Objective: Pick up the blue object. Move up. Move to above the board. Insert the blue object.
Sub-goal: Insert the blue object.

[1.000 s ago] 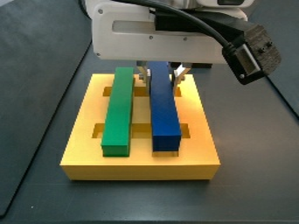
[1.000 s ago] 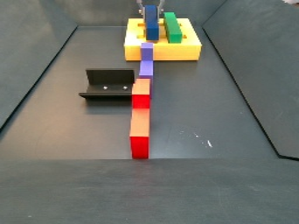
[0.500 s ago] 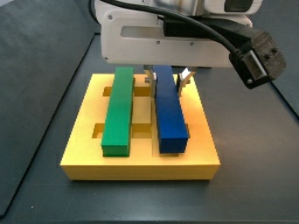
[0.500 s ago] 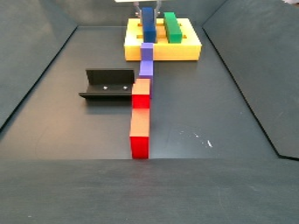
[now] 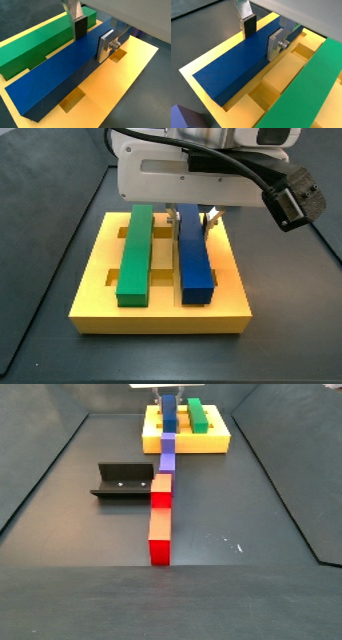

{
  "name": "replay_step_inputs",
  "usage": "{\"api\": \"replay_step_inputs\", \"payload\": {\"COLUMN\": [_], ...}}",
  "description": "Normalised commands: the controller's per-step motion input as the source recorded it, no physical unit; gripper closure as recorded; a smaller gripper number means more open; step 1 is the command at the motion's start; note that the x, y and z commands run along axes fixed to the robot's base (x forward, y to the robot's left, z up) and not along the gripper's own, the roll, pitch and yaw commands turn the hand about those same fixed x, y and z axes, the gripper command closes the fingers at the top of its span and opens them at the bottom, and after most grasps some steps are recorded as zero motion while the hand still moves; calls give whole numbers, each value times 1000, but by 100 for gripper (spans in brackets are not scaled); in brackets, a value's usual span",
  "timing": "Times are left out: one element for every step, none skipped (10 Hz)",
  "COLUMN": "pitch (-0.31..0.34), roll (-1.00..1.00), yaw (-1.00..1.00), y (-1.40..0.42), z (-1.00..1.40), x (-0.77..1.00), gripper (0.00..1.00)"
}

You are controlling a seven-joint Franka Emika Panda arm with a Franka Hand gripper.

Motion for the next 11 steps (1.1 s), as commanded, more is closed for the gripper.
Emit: {"api": "replay_step_inputs", "payload": {"pitch": [-20, -24, -34, -51, -49, -17, 0, 0, 0, 0, 0], "roll": [14, 37, 40, 27, 44, 19, 46, 53, 36, 93, 0], "yaw": [-63, -69, -71, -37, 0, 0, 0, 0, 0, 0, 0], "y": [0, 0, 0, -3, -80, -49, -86, -120, -134, -260, 0], "z": [-117, -146, -143, -143, -143, -134, -117, -114, -143, -117, -86], "x": [-111, -180, -271, -260, -149, 0, 0, 0, 23, 91, 0], "gripper": [100, 100, 100, 100, 100, 100, 100, 100, 100, 100, 100]}}
